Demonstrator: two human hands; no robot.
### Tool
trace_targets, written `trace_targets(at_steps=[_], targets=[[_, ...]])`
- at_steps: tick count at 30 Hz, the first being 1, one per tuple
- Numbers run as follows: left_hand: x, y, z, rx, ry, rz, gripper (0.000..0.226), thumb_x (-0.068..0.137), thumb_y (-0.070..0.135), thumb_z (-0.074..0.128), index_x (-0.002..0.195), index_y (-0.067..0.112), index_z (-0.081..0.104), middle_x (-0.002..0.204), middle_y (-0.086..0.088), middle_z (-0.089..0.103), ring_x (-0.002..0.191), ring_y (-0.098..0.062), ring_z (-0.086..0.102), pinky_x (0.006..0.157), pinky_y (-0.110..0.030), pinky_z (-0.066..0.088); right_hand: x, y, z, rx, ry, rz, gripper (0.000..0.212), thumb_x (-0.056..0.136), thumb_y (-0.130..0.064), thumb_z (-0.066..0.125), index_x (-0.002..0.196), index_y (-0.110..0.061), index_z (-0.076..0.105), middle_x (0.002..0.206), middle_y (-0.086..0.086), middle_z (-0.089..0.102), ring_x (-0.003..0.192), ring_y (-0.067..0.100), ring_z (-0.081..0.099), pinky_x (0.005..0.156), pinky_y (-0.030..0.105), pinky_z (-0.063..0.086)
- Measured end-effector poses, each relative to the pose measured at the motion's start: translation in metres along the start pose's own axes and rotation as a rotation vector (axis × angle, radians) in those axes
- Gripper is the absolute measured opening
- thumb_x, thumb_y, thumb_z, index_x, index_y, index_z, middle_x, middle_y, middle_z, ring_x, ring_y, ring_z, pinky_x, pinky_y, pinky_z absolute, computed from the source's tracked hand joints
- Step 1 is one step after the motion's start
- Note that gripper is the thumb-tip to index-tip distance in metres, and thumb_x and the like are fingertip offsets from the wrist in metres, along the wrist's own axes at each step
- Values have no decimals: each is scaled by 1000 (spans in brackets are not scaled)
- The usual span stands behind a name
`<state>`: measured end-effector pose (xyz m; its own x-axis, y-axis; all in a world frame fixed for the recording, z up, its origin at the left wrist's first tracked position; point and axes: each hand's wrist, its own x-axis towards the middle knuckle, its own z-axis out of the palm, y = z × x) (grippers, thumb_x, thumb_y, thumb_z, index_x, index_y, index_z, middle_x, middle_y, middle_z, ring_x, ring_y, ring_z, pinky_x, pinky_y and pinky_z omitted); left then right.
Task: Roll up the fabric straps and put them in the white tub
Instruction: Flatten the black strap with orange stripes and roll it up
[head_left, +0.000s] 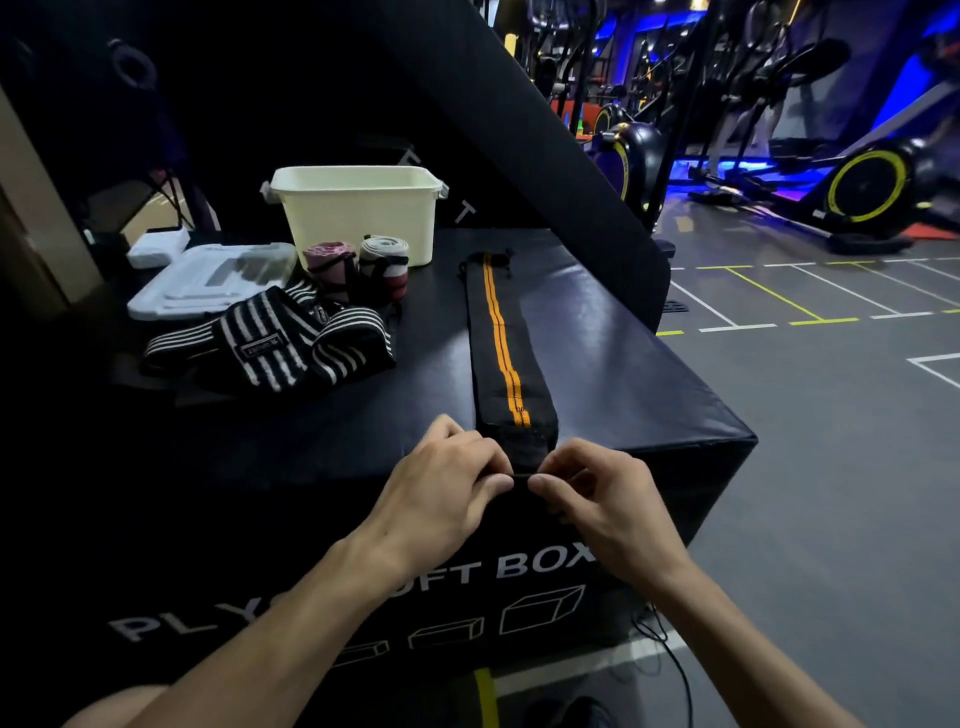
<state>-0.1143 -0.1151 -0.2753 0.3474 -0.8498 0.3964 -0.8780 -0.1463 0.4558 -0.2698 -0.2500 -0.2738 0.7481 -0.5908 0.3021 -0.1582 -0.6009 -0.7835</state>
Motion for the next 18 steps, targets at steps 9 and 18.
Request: trace_targets(at_steps=[9,18], targets=[[-2,5,-7,-67,74,-126,19,87,44,77,104,39,71,92,14,60,87,-1,60,86,-28,53,13,-3,-3,17,-51,126,18,89,-26,77,76,-17,70,64,3,71,62,20,71,63,46,62],[-4,6,-4,-21,115,30,20,87,27,79,105,29,71,95,11,59,93,-3,59,83,-30,56,15,-6,-2,56,-83,168,17,91,-23,75,80,-11,70,67,7,71,66,22,72,60,40,63]])
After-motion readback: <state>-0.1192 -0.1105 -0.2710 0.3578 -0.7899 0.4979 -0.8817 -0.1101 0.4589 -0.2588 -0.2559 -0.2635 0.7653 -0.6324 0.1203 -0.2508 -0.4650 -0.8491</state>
